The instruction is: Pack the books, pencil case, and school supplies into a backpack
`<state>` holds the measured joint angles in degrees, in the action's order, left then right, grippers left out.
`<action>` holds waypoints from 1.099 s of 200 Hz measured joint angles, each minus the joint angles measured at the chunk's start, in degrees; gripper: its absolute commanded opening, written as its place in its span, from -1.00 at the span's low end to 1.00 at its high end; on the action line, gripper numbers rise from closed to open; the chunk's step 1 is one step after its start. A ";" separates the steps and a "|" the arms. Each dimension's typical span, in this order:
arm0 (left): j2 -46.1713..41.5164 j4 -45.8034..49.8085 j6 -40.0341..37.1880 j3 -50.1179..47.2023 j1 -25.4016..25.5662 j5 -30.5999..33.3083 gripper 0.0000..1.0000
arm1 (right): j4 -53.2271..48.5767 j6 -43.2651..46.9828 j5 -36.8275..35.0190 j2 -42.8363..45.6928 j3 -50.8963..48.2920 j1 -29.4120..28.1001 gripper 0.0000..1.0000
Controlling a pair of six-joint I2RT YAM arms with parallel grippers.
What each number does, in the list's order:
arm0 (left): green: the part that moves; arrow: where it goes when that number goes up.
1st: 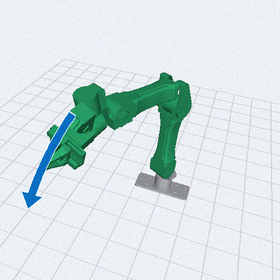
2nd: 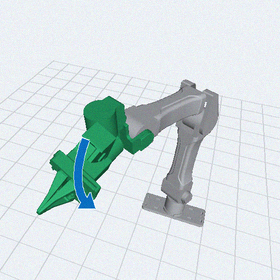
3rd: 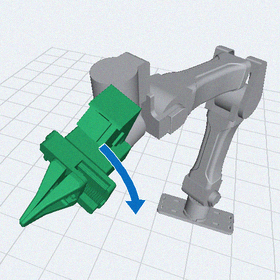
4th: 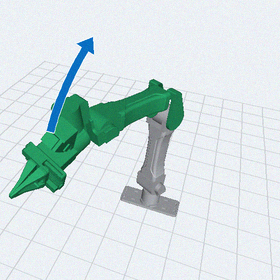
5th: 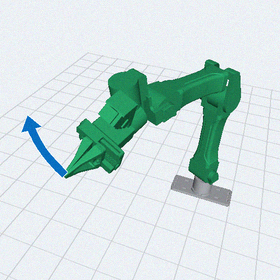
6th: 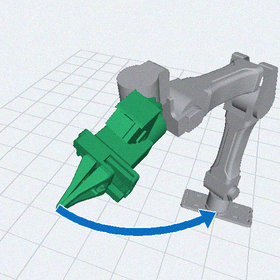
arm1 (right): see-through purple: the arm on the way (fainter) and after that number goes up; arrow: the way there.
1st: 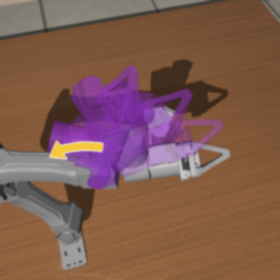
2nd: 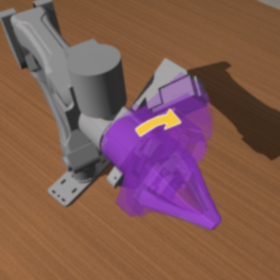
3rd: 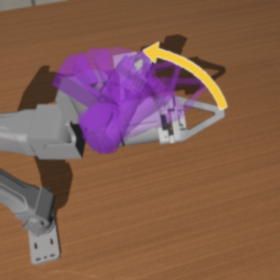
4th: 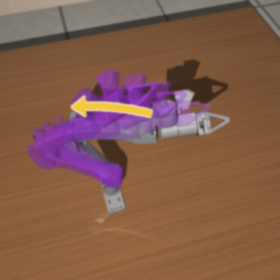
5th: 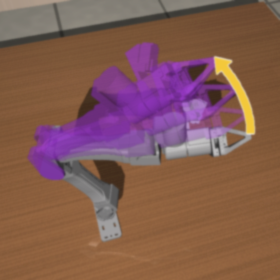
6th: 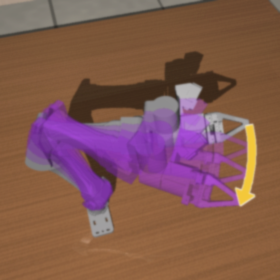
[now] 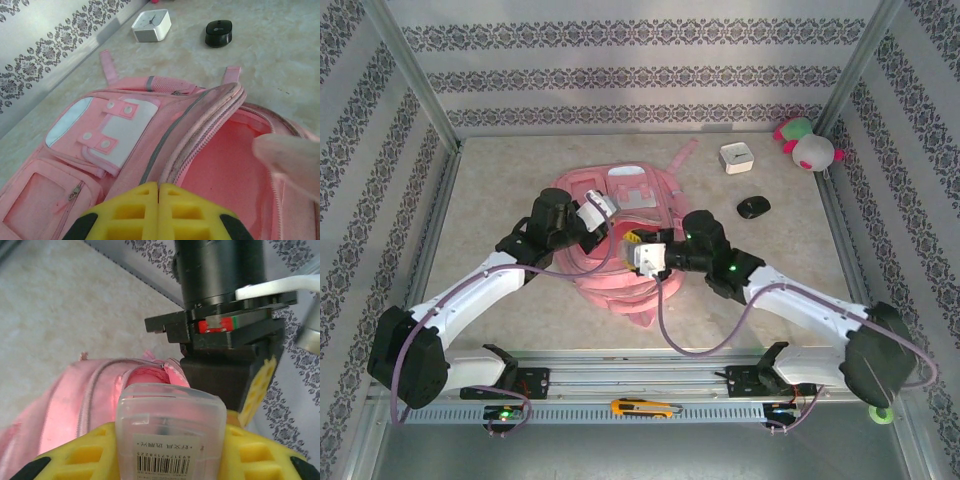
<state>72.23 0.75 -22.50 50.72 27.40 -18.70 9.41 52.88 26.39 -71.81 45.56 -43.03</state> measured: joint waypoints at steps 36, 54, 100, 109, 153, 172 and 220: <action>0.09 0.00 0.63 0.33 -0.46 -1.31 -1.00 | -0.17 8.13 0.13 -8.52 5.62 0.61 -0.60; 0.09 0.02 0.74 0.50 -0.66 -1.90 -1.00 | -2.12 10.84 0.39 -11.10 7.65 2.21 -0.58; 0.09 0.02 0.87 0.96 -1.27 -2.60 -1.00 | -12.68 15.32 -0.74 -14.62 12.92 5.03 -0.33; 0.09 0.02 1.11 0.96 -1.29 -2.67 -1.00 | -14.01 15.47 -1.36 -15.23 14.01 5.03 -0.14; 0.09 -0.24 2.21 0.96 -1.66 -2.69 -1.00 | -15.41 12.22 -3.08 -16.90 16.22 4.50 0.20; 0.09 -0.31 2.23 0.96 -1.66 -2.69 -1.00 | -15.43 10.12 -3.32 -16.81 16.22 4.24 0.21; 0.02 -1.25 3.56 0.37 -1.66 -3.72 -1.00 | -15.26 2.71 -3.43 -9.97 11.85 4.31 0.13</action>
<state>72.25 -0.49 -18.94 51.09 25.74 -22.41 -5.85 55.59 22.96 -81.78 57.41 -38.72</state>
